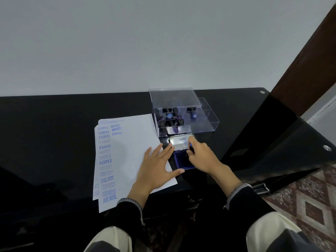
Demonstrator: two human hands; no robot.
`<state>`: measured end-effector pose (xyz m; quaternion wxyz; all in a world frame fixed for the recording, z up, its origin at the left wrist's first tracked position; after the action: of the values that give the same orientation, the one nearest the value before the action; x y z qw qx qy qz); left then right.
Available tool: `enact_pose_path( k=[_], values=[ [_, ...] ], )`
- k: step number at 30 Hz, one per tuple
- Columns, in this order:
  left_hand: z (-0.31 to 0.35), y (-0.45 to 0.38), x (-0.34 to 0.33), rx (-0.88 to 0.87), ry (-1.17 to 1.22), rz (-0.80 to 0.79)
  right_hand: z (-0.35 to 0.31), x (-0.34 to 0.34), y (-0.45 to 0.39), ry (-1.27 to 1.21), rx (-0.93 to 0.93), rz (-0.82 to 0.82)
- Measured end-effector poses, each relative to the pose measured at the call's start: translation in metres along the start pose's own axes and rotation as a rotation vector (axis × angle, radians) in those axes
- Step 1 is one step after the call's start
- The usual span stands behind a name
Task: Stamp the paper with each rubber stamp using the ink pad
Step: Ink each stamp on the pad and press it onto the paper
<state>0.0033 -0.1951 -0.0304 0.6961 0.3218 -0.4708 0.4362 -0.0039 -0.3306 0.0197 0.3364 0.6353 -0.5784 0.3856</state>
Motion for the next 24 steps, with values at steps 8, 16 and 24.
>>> enact_pose_path(
  k=[8,16,24],
  values=[
    [0.0,-0.001,0.0,0.006,0.006,-0.012,0.003,-0.002,-0.004,-0.047,-0.021,-0.017],
    [0.0,0.001,0.001,0.01,0.013,-0.001,-0.008,0.0,0.033,0.173,0.116,0.259],
    [0.001,0.0,0.001,0.001,0.0,0.002,-0.008,0.003,0.018,0.113,0.106,0.209]
  ],
)
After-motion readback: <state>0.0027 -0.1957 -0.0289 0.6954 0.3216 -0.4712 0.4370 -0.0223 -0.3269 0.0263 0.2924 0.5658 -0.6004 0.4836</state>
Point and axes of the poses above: each hand's wrist, its own y-axis away from the middle knuckle, its own x-axis out of the back of the hand, z = x × y, the point moved 10 cm from there along -y, towards the middle knuckle, and after that the axes turned 10 degrees about x, right-handed, at the moved point
